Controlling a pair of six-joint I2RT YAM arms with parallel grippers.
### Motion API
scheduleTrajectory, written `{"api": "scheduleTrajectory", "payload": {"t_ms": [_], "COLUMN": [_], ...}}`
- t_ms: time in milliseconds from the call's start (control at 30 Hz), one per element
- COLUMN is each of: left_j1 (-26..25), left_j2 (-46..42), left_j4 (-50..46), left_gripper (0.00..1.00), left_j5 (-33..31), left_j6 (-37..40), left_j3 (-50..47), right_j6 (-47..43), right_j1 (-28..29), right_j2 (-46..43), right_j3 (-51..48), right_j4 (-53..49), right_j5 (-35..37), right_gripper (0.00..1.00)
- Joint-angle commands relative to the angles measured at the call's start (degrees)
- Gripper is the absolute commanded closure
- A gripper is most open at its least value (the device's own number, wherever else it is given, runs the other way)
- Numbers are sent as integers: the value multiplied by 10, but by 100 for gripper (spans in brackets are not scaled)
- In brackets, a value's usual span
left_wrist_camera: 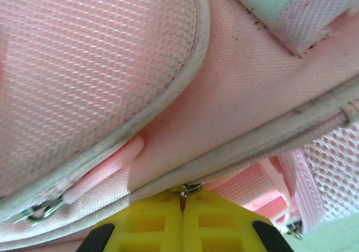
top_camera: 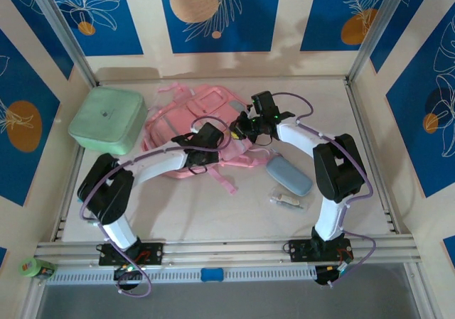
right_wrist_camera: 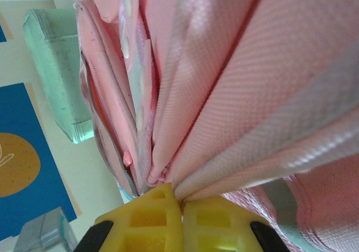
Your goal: Pack the student bag
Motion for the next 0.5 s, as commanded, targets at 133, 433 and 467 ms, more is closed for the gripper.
{"api": "scheduleTrajectory", "payload": {"t_ms": [133,433,467], "left_j1": [15,17,18], "left_j2": [-43,-10,-7], "left_j4": [-70,-9,-4], "left_gripper": [100,91,89], "left_j5": [8,26,27], "left_j6": [14,22,22], "left_j3": [-51,-90,-89], "right_j6": [-59,-51,-50], "right_j1": [-31,-30,-28], "right_j2": [39,48,46], "right_j3": [86,75,73], "right_j4": [-46,-25,-25], "right_j5": [-33,-48,-48], "right_gripper": [100,100,100]}}
